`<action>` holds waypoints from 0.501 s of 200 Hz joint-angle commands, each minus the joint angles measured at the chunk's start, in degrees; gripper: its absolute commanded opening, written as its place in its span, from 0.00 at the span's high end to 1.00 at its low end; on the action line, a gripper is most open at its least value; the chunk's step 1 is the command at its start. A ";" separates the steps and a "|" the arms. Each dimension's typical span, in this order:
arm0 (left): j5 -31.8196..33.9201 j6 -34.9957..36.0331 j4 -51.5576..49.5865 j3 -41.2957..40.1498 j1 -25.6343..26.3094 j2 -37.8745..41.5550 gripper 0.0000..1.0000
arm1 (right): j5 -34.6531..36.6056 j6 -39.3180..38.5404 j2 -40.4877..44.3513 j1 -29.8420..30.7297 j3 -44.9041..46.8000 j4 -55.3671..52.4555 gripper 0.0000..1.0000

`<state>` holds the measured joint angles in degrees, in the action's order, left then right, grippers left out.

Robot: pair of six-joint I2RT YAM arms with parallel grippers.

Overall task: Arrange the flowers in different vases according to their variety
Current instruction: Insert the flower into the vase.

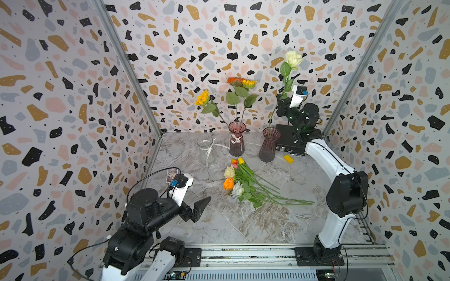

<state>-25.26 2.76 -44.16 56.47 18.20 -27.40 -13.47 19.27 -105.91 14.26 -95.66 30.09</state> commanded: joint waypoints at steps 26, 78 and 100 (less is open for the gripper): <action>-1.20 0.05 4.75 -1.21 0.35 -1.38 0.00 | 0.51 -2.59 1.16 0.16 3.88 2.57 1.00; -1.29 -0.39 6.05 -2.33 0.33 -1.72 0.00 | 1.85 -5.07 0.97 0.15 7.47 1.04 1.00; -1.85 -0.83 6.76 -2.59 0.35 -2.18 0.00 | 2.31 -6.42 0.79 0.20 7.85 -0.40 0.97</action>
<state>-25.76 2.42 -41.28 54.68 18.20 -28.95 -12.12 15.25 -106.13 14.26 -87.92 29.95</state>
